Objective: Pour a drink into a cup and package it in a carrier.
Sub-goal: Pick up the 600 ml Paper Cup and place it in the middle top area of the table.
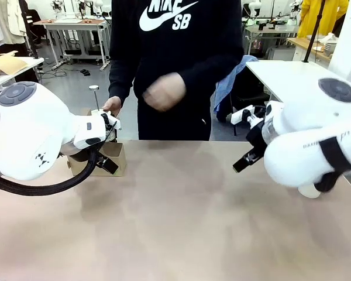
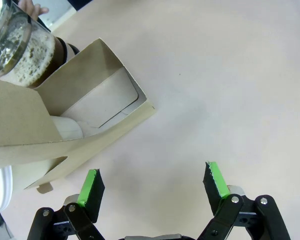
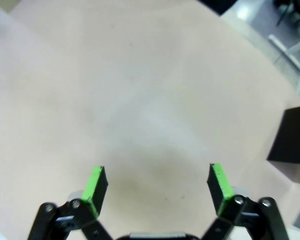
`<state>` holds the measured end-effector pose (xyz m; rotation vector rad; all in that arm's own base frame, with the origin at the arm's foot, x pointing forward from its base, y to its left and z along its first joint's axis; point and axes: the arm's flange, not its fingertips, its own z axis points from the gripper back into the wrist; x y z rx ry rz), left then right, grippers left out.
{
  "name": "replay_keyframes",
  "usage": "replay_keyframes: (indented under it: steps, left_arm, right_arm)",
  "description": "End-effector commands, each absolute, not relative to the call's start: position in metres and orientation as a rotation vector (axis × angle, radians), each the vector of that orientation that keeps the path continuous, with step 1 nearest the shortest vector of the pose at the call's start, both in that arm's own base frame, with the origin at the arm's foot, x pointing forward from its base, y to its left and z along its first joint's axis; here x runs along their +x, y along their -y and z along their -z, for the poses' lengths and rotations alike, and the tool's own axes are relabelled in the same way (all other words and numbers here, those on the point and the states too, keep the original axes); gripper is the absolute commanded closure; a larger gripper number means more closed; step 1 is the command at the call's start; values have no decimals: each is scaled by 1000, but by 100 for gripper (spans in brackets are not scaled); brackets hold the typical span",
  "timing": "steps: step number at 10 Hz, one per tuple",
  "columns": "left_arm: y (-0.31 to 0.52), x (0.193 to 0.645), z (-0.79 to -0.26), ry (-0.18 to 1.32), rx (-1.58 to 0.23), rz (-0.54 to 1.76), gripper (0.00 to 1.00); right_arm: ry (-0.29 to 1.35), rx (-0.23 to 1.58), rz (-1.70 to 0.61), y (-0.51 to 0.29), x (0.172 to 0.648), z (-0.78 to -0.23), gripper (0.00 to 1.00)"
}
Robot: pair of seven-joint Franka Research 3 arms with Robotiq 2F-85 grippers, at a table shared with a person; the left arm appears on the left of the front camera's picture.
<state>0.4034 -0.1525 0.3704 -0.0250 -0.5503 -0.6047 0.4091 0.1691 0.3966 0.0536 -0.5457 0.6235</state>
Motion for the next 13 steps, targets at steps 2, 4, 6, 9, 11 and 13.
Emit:
replay_keyframes:
  steps: [2,4,6,9,11,13]
  left_arm:
    - [152,404,-370,550,-25,604,0]
    - [152,404,-370,550,-25,604,0]
    - [152,404,-370,550,-25,604,0]
    - [152,404,-370,550,-25,604,0]
    - [152,404,-370,550,-25,604,0]
    - [152,404,-370,550,-25,604,0]
  right_arm:
    - [464,175,-647,-153,463,-500,0]
    - [463,245,-699,-114,481,-548,0]
    - [515,419,-831,-41,473,-570,0]
    - [671,661,-968,95,425,-560,0]
    - [780,773,-949,166,399,-523,0]
    - [889,826,-939,207,369,-480,0]
